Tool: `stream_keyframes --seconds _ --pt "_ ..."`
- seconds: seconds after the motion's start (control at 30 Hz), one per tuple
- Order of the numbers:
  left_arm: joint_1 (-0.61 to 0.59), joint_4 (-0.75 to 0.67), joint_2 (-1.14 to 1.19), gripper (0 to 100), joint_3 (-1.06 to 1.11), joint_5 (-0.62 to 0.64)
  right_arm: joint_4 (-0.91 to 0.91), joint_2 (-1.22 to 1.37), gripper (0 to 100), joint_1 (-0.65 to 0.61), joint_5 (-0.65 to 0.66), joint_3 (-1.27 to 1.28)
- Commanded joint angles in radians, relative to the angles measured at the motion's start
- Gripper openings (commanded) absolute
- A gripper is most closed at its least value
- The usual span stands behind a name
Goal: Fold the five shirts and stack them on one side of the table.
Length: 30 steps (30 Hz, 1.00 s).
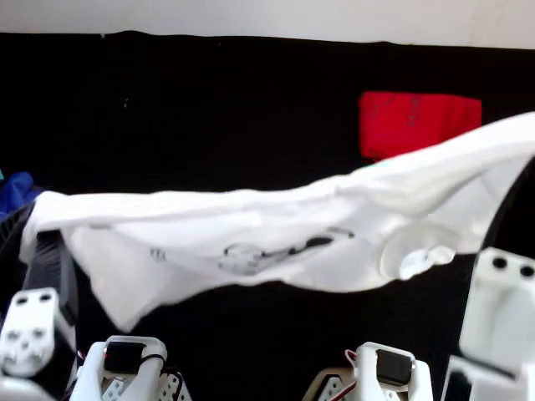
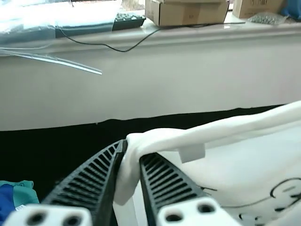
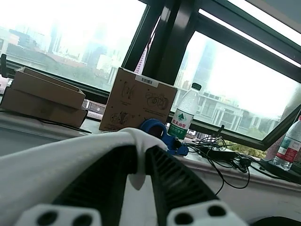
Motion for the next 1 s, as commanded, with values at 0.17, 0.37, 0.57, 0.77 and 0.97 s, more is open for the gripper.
stream_keyframes --seconds 0.17,0.37,0.57,0.77,0.97 --pt "-0.005 0.0 -0.035 1 -0.007 0.008 0.045 0.018 0.5 0.007 -0.021 0.018" --pt "-0.004 -0.12 0.048 1 0.266 0.005 -0.139 0.082 0.5 -0.013 -0.021 0.306" --pt "-0.005 -0.391 0.231 1 0.486 0.002 -0.36 0.196 0.5 -0.113 -0.017 0.495" --pt "-0.064 -0.508 0.455 1 0.397 -0.025 -0.486 0.386 0.5 -0.15 -0.017 0.483" --pt "-0.134 -0.508 0.605 1 0.326 -0.026 -0.495 0.555 0.5 -0.159 -0.02 0.378"
